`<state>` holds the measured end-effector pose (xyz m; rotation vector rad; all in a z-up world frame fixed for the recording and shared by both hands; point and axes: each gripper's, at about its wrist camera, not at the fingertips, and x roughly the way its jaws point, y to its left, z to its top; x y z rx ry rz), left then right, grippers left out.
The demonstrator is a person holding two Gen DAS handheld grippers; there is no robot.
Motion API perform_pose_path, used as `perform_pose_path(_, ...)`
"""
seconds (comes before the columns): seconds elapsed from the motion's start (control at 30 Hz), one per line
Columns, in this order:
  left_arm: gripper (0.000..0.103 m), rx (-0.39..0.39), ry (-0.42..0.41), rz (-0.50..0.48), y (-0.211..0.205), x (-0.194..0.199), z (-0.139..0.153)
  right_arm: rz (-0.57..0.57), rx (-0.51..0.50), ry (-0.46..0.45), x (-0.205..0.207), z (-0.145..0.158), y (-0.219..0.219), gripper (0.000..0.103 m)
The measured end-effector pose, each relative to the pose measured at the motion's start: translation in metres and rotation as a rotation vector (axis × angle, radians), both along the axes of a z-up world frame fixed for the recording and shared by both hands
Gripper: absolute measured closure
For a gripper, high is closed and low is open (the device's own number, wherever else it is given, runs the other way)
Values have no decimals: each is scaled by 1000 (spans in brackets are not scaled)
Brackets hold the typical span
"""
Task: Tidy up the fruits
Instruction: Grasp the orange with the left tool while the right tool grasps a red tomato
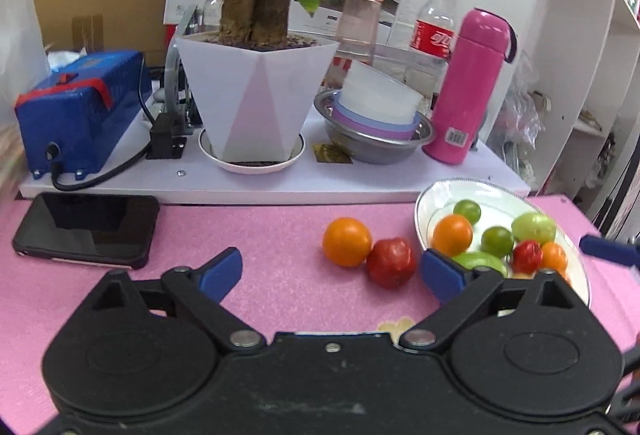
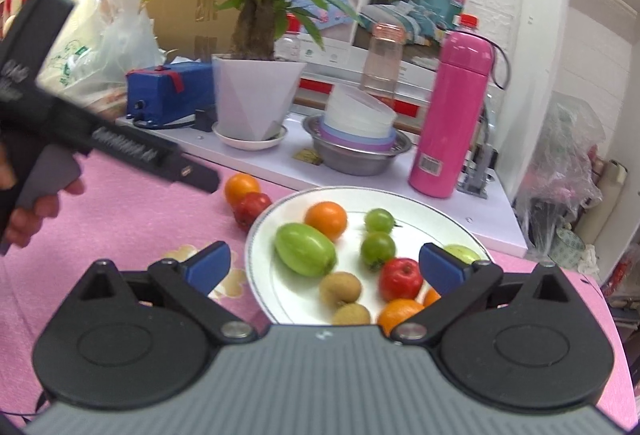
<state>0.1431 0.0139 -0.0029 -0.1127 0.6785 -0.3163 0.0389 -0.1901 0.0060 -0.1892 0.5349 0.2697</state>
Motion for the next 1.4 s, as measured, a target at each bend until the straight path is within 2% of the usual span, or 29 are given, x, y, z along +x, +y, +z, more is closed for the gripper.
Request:
perform_pose_path(0.13,36,-24,37,7,1,23,-2,54,-16,8,7,1,15,3)
perform_pose_path(0.2,39,-28,50,1,-2,33,-6,96,-28,20,13,1,22,9)
perform_pose_path(0.3,49,-44,72,-5,-6,44,-12,163,-47,34,22,0,31,14)
perform_pose_path(0.37,49,-57,87,-8,-9,51,-16,208,-63,37,30,-2,37,20)
perform_pose_path(0.47,55,-68,104,-19,-11,57,-22,252,-99,48,40,-5,46,25)
perform_pose_path(0.73,55,-109,127,-56,-14,70,-35,327,-154,63,65,-13,60,30)
perform_pose_path(0.77,57,-118,132,-61,-14,70,-37,335,-167,65,69,-15,62,32)
perform_pose_path(0.8,65,-129,137,-74,-13,71,-38,339,-184,70,73,-17,64,36)
perform_pose_path(0.83,68,-144,138,-89,-13,70,-39,341,-199,75,77,-19,66,38)
perform_pose_path(0.87,68,-144,138,-95,-13,70,-40,342,-209,80,81,-21,67,42)
perform_pose_path(0.9,68,-134,135,-97,-12,69,-39,344,-215,87,85,-22,68,45)
perform_pose_path(1.03,68,-73,109,-78,-3,62,-34,355,-256,84,92,-26,75,48)
perform_pose_path(1.13,68,18,85,-48,3,55,-29,392,-289,83,94,-29,81,52)
perform_pose_path(1.3,68,146,45,-15,7,45,-27,401,-366,95,97,-39,95,66)
perform_pose_path(1.4,68,137,39,-14,13,44,-29,373,-358,91,98,-41,96,68)
